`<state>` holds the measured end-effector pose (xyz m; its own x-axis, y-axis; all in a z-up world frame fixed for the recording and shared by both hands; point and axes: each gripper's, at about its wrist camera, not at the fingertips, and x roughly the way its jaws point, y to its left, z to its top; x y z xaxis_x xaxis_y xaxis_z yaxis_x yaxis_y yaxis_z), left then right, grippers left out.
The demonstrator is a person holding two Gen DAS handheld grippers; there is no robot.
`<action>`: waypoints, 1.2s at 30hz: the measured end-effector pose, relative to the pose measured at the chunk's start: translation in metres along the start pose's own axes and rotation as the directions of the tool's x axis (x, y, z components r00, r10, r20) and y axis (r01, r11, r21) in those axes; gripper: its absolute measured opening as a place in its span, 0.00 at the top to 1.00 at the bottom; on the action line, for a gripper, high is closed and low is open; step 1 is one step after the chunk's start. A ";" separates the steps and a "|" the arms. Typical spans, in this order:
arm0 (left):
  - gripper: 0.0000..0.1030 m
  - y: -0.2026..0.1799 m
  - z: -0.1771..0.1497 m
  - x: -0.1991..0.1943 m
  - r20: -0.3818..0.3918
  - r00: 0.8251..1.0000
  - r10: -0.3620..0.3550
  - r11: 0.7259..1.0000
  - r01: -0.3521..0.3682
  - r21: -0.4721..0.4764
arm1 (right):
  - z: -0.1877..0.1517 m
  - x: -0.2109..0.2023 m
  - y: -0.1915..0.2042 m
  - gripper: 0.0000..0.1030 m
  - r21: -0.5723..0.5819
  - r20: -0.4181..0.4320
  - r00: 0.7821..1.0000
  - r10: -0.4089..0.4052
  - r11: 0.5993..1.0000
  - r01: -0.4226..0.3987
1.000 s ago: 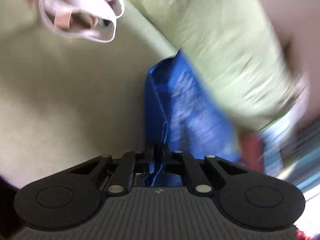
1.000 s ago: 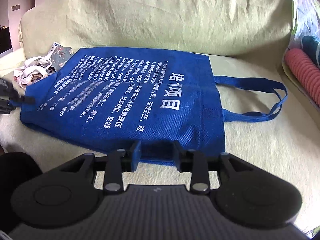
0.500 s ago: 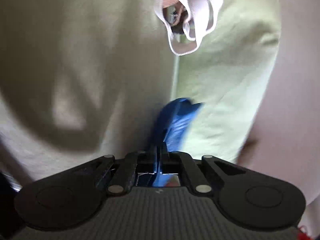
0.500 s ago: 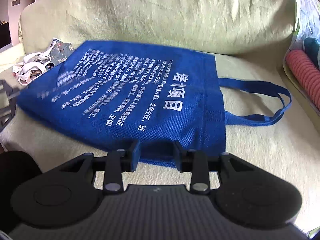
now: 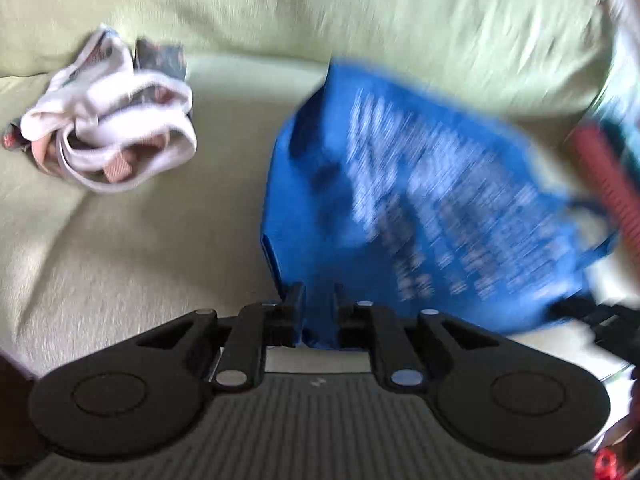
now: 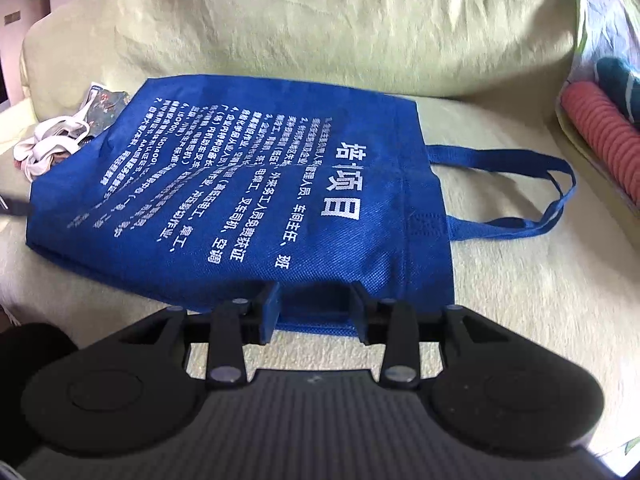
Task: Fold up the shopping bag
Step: 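Press the bag's bottom edge flat with both grippers open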
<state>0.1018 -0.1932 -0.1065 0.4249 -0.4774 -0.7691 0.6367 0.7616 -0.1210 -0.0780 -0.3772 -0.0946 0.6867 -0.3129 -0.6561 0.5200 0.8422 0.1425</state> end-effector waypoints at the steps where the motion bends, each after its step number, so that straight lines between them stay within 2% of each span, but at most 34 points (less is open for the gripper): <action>1: 0.88 -0.001 -0.001 0.002 0.004 1.000 0.009 1.000 -0.010 0.004 | 0.002 0.000 -0.001 0.67 0.008 -0.006 1.000 0.004 1.000 -0.004; 4: 0.87 -0.009 0.005 -0.012 -0.008 0.998 0.065 0.997 -0.064 0.036 | 0.004 0.001 -0.002 0.67 0.015 -0.020 1.000 0.011 1.000 -0.011; 5: 0.82 -0.014 0.007 -0.021 0.005 0.996 0.086 0.995 -0.086 0.055 | 0.006 0.002 -0.003 0.67 0.023 -0.027 1.000 0.014 1.000 -0.014; 6: 0.64 -0.022 0.009 -0.031 0.022 0.992 0.121 0.989 -0.123 0.085 | 0.007 0.003 -0.004 0.67 0.031 -0.032 0.999 0.017 0.999 -0.016; 7: 0.53 -0.030 0.011 -0.039 0.037 0.988 0.153 0.982 -0.156 0.110 | 0.008 0.003 -0.005 0.67 0.037 -0.034 0.999 0.017 0.999 -0.015; 8: 0.51 -0.039 0.012 -0.047 0.054 0.982 0.181 0.973 -0.186 0.134 | 0.008 0.003 -0.005 0.67 0.043 -0.036 0.999 0.013 0.999 -0.012; 13: 0.49 -0.078 0.013 -0.060 0.055 0.968 0.243 0.945 -0.249 0.213 | 0.004 0.000 -0.002 0.67 0.070 -0.027 1.000 -0.007 0.998 0.009; 19: 0.49 -0.107 0.009 -0.080 0.048 0.969 0.244 0.936 -0.248 0.249 | -0.007 -0.009 -0.007 0.69 0.094 0.027 1.000 -0.011 0.996 0.009; 27: 0.48 -0.123 0.009 -0.093 0.067 0.977 0.203 0.941 -0.214 0.263 | -0.011 -0.012 -0.015 0.69 0.100 0.052 0.998 -0.021 0.995 0.015; 36: 0.48 -0.112 0.008 -0.091 0.062 0.983 0.175 0.948 -0.185 0.260 | -0.012 -0.011 -0.011 0.69 0.096 0.053 0.998 -0.042 0.995 0.037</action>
<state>-0.0026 -0.2391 -0.0179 0.5683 -0.3632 -0.7383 0.6921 0.6963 0.1902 -0.0971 -0.3778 -0.0978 0.6901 -0.3706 -0.6217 0.5914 0.7839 0.1892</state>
